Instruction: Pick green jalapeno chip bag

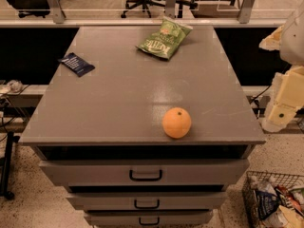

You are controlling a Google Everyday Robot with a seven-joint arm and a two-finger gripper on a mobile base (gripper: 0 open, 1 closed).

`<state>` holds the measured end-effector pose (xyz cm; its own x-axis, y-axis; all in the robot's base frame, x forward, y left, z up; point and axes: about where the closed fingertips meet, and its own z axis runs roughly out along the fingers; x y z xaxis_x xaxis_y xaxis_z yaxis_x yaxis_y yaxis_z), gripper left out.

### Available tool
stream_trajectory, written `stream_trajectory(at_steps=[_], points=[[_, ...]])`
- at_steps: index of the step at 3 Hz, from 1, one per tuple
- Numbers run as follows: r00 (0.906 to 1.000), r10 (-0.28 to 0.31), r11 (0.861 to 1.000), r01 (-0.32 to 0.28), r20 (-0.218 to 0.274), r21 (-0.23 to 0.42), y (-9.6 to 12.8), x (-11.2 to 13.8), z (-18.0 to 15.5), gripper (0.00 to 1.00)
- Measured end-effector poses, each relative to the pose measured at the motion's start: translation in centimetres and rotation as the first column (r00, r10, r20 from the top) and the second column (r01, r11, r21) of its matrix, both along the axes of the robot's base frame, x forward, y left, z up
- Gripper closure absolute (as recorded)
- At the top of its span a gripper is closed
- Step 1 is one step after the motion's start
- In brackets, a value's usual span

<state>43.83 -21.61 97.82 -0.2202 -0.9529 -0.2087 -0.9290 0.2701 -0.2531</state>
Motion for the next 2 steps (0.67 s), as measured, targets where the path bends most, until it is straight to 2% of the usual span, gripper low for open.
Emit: stream_trajectory(at_steps=[1,2], points=[[1.0,0.0,1.0,0.0,0.0,0.0,0.0,0.0,0.0,0.0],[0.998,0.036,0.998,-0.039,0.052,0.051,2.3,3.4,-0.7,0.0]])
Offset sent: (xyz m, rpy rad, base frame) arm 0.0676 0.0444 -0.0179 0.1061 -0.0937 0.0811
